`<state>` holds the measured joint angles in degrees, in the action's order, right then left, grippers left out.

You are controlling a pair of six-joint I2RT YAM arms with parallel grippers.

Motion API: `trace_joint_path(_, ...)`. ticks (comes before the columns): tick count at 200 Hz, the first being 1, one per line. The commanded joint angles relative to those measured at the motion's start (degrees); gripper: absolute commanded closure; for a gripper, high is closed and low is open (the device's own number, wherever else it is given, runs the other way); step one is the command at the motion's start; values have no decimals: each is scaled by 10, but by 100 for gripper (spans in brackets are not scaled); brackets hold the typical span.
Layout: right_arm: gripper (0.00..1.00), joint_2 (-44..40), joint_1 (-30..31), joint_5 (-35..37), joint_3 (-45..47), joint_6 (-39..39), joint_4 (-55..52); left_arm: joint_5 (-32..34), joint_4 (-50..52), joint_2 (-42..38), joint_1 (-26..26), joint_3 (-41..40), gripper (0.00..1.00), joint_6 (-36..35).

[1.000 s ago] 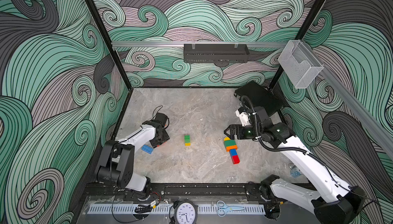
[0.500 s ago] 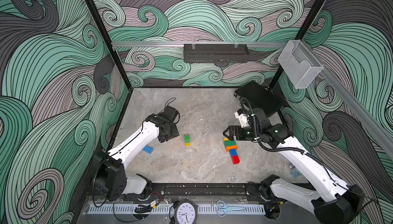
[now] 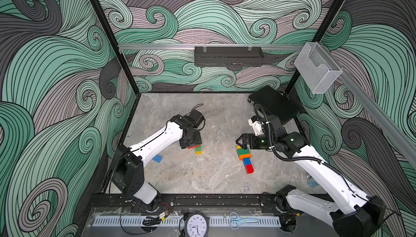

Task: Assemble an ice cream with lego
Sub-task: Assemble the lego brick with the lego brick.

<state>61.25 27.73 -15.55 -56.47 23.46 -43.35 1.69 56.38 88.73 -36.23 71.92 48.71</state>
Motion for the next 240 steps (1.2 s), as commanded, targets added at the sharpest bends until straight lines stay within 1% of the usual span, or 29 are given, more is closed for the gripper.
trace_joint_path(1, 1, -10, 0, -6, 9, 7, 8, 2, 19, 13, -12, 32, 56, 4)
trace_joint_path(26, 1, -11, 0, -5, 9, 8, 7, 10, 15, 24, -17, 42, 56, -5)
trace_joint_path(120, 1, -13, 0, 1, 4, 5, 4, 15, -16, 48, -19, 32, 57, -38)
trace_joint_path(240, 1, -12, 0, 3, -3, 4, -5, 13, -36, 63, -19, 15, 58, -48)
